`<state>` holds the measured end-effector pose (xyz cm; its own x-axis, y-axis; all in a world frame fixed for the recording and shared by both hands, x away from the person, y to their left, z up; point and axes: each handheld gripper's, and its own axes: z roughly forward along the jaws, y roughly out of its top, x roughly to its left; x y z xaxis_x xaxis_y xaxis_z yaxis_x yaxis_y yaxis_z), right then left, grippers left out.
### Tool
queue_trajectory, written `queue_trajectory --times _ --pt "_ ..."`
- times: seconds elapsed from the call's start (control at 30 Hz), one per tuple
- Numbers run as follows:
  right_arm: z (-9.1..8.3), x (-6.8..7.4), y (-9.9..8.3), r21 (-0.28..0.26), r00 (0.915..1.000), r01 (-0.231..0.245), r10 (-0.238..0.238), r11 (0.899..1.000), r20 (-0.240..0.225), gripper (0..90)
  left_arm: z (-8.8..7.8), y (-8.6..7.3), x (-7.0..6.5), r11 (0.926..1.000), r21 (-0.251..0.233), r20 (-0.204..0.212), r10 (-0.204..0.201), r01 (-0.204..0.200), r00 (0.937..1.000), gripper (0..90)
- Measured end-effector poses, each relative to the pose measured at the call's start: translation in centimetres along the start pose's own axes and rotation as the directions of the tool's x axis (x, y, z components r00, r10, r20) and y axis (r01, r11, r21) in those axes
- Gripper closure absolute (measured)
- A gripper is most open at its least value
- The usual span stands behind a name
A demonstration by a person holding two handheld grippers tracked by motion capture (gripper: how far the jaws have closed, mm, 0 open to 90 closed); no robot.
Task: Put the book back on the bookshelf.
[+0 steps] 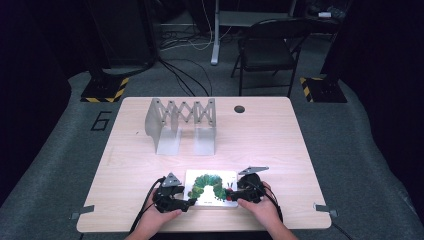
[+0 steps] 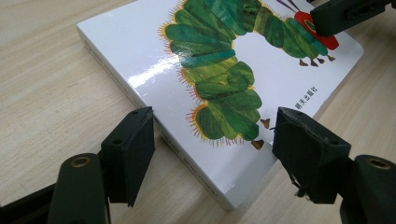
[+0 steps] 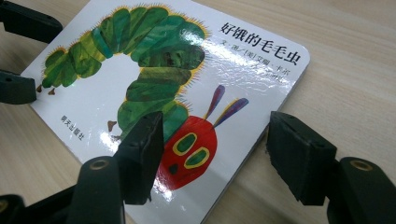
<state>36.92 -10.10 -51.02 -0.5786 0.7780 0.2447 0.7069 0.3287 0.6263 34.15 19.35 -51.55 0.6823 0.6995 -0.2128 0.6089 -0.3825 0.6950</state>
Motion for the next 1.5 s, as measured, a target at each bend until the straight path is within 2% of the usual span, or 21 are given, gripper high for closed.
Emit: queue_trajectory --times 0.07,0.1,0.13,0.27,0.47,0.5,0.57,0.6,0.63,0.67,0.7,0.77,0.83,0.9,1.0,1.13,1.3,1.33,1.5 --pt "-0.1 -0.1 0.0 0.005 0.9999 0.013 -0.013 1.0 0.008 37.7 0.0 0.0 0.0 0.9999 0.004 0.006 0.011 -0.011 0.9999 29.6" --pt "-0.2 0.1 -0.1 0.019 0.9999 -0.015 0.014 1.0 0.007 37.6 0.0 0.0 0.0 0.9999 0.005 0.006 0.01 -0.01 0.9999 29.6" --pt "-0.1 0.0 0.0 0.011 1.0 -0.002 0.001 1.0 0.006 37.5 0.0 0.0 0.0 0.9999 0.005 0.006 0.01 -0.01 0.9999 29.7" --pt "-0.1 -0.4 0.2 0.008 0.9999 -0.012 0.012 1.0 0.008 35.3 0.0 0.0 -0.2 0.9998 0.015 0.025 0.009 -0.01 0.9996 30.5" --pt "-0.5 -1.3 1.1 -0.02 0.9993 -0.025 0.025 1.0 0.027 34.6 0.0 0.0 -0.1 0.9999 0.012 0.031 0.009 -0.009 0.9995 30.1" --pt "-0.6 -1.4 2.0 -0.02 0.9994 -0.017 0.017 1.0 0.03 35.0 -0.1 -0.1 0.0 0.9996 0.009 0.027 0.025 -0.025 0.9993 29.4" --pt "-0.5 -1.5 2.8 -0.012 0.9987 0.019 -0.018 1.0 0.047 36.3 -0.1 -0.2 -0.2 0.9997 0.003 0.021 0.023 -0.023 0.9995 28.9" --pt "-0.4 -1.4 3.1 -0.011 0.9986 0.016 -0.015 1.0 0.05 36.5 -0.1 -0.2 -0.1 0.9993 0.001 0.02 0.036 -0.036 0.9991 28.9" --pt "-0.2 -1.7 3.5 -0.007 0.9981 0.034 -0.034 0.999 0.051 37.0 -0.2 -0.2 -0.1 0.9991 0.0 0.02 0.043 -0.043 0.9989 29.0" --pt "0.0 -1.9 3.9 -0.012 0.9983 0.03 -0.029 0.999 0.051 37.3 -0.3 -0.2 -0.1 0.9985 0.003 0.017 0.055 -0.055 0.9984 29.0" --pt "0.1 -2.1 4.1 -0.011 0.9985 0.03 -0.029 0.999 0.046 37.4 -0.3 -0.3 -0.2 0.999 0.006 0.021 0.043 -0.044 0.9988 29.0" --pt "0.5 -2.4 4.4 -0.011 0.9996 0.011 -0.01 1.0 0.028 37.5 -0.4 -0.4 -0.1 0.9988 -0.001 0.019 0.049 -0.049 0.9986 28.8" --pt "0.7 -2.4 4.4 -0.008 1.0 0.0 0.0 1.0 0.008 37.5 -0.4 -0.6 -0.1 0.9992 0.003 0.031 0.041 -0.041 0.9987 28.6" --pt "1.0 -2.6 4.3 -0.008 0.9989 0.04 -0.04 0.999 0.023 37.3 -0.3 -0.8 -0.2 0.9989 0.011 0.031 0.046 -0.046 0.9985 27.3" --pt "1.2 -2.7 4.2 -0.006 0.9997 0.023 -0.023 1.0 0.009 37.0 -0.3 -0.9 -0.5 0.9973 0.02 0.023 0.07 -0.07 0.9973 26.9" --pt "1.4 -2.6 4.1 0.015 0.9997 -0.025 0.025 1.0 -0.002 36.3 -0.4 -1.1 -0.7 0.9965 0.015 0.017 0.082 -0.083 0.9965 26.9" --pt "1.5 -2.6 4.1 0.01 0.9998 -0.019 0.019 1.0 -0.005 35.1 -0.4 -1.4 -0.8 0.9946 0.005 -0.002 0.103 -0.103 0.9946 27.3" --pt "1.5 -2.6 4.2 0.012 0.9993 -0.037 0.037 0.999 -0.003 35.1 -0.4 -1.4 -0.9 0.994 0.002 -0.006 0.109 -0.109 0.994 27.4" --pt "1.9 -2.7 4.2 0.013 0.9996 -0.028 0.028 1.0 0.0 34.8 -0.3 -1.7 -1.2 0.9919 -0.004 -0.014 0.127 -0.127 0.9918 26.9"
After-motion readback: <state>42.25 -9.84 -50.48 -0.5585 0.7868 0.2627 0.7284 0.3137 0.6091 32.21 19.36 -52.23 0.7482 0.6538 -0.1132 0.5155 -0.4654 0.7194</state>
